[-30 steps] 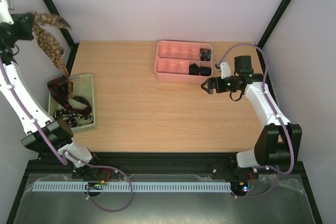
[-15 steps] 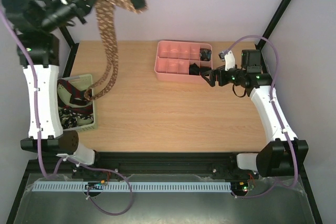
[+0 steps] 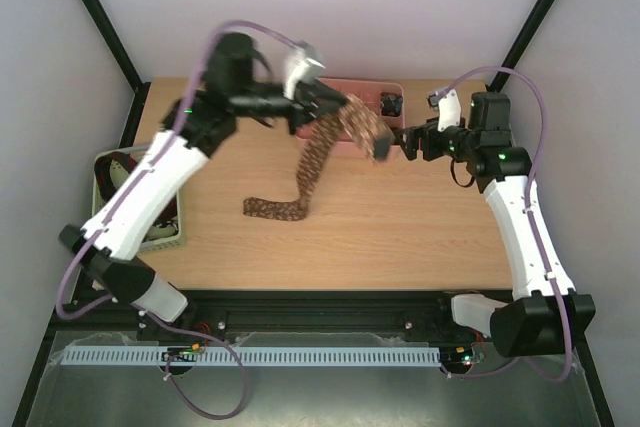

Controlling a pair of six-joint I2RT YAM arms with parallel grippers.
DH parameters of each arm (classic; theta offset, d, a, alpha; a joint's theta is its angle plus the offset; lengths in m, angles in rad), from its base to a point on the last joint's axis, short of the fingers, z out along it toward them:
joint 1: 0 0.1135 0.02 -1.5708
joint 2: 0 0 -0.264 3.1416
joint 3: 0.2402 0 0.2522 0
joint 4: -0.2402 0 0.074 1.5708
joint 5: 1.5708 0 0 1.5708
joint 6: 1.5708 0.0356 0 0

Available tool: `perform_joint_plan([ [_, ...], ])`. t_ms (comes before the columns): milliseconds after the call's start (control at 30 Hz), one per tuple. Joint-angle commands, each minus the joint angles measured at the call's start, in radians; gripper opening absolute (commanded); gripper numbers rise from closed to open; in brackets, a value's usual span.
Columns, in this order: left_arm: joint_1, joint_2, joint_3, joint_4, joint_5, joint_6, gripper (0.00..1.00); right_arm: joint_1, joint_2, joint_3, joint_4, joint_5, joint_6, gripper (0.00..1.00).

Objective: Roll the ties
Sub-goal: Place the tie at the center of the board.

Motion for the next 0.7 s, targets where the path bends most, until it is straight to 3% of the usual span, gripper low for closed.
perform_joint_plan([
  [0, -0.144, 0.146, 0.011, -0.047, -0.098, 0.128, 0.17, -0.018, -0.044, -0.011, -0.028, 0.261, 0.022, 0.99],
  [100, -0.217, 0.302, 0.147, -0.139, -0.160, 0.228, 0.44, -0.048, -0.061, -0.035, -0.037, 0.369, 0.021, 0.99],
  [167, -0.265, 0.378, 0.239, -0.275, -0.293, 0.325, 0.66, -0.054, -0.070, -0.046, -0.041, 0.402, 0.011, 0.99],
  [233, -0.264, 0.426, 0.304, -0.369, -0.376, 0.364, 0.78, -0.055, -0.075, -0.046, -0.068, 0.383, -0.016, 0.99],
  [300, -0.209, 0.428, 0.306, -0.445, -0.361, 0.385, 0.85, -0.055, -0.079, -0.049, -0.104, 0.329, -0.058, 0.99],
  [367, -0.135, 0.392, 0.233, -0.496, -0.341, 0.419, 0.86, -0.055, -0.072, -0.058, -0.169, 0.246, -0.125, 0.99],
  [567, 0.109, 0.197, -0.212, -0.528, -0.378, 0.540, 0.85, -0.056, 0.028, -0.099, -0.433, 0.096, -0.345, 0.99],
  [667, 0.189, 0.134, -0.372, -0.486, -0.419, 0.551, 0.79, -0.049, 0.110, -0.138, -0.490, 0.058, -0.396, 0.85],
])
